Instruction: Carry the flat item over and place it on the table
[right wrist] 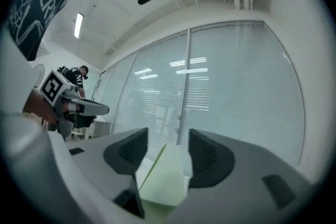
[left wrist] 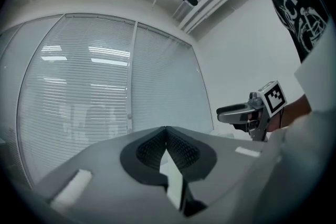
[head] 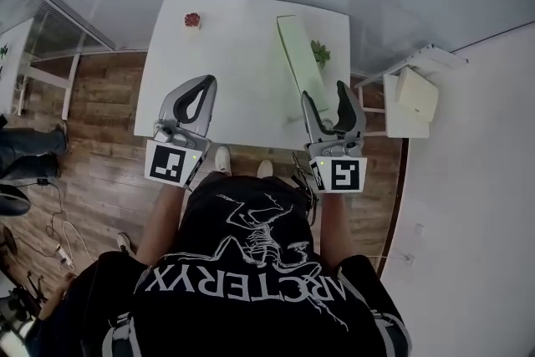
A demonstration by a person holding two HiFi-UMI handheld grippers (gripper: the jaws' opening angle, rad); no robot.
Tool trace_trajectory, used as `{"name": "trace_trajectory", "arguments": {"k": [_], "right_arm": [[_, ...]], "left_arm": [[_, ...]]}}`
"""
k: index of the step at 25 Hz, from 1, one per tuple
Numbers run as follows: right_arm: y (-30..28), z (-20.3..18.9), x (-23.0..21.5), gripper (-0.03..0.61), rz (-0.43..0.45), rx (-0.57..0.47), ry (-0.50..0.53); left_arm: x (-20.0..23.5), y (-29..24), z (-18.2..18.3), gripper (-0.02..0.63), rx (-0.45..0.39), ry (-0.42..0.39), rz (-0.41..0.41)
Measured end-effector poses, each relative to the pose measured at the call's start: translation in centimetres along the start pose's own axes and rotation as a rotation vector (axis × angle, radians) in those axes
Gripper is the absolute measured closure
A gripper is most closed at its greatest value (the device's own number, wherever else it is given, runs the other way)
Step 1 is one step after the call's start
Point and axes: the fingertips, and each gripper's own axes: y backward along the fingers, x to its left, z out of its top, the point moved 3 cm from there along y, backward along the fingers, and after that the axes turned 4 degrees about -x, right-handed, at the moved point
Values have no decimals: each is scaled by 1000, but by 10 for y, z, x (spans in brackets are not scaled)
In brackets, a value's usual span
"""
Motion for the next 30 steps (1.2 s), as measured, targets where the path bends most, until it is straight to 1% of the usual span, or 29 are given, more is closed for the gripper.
{"name": "trace_trajectory", "arguments": {"k": [1, 3, 4, 6, 10, 15, 21, 30], "right_arm": [[-4, -1, -1, 377, -9, 12, 4], [-10, 1, -4, 486, -31, 17, 9], [-12, 3, -4, 522, -41, 14, 14], [-15, 6, -3, 549, -46, 15, 27], [-17, 8, 0, 565, -38, 32, 22], [-17, 17, -4, 566, -54, 26, 6], [-16, 20, 1, 566, -28, 23, 9], [-20, 19, 2, 566, -23, 33, 8]], "left_arm": [[0, -2, 3, 601, -11, -7, -4], [0, -4, 7, 601, -19, -19, -14], [-1, -4, 9, 601, -14, -21, -20], [-2, -4, 11, 601, -12, -21, -26], [-2, -2, 15, 601, -10, -24, -21], [-1, -3, 19, 602, -15, -30, -20], [-3, 0, 21, 601, -16, -33, -18], [-2, -1, 21, 601, -6, -35, -18]]}}
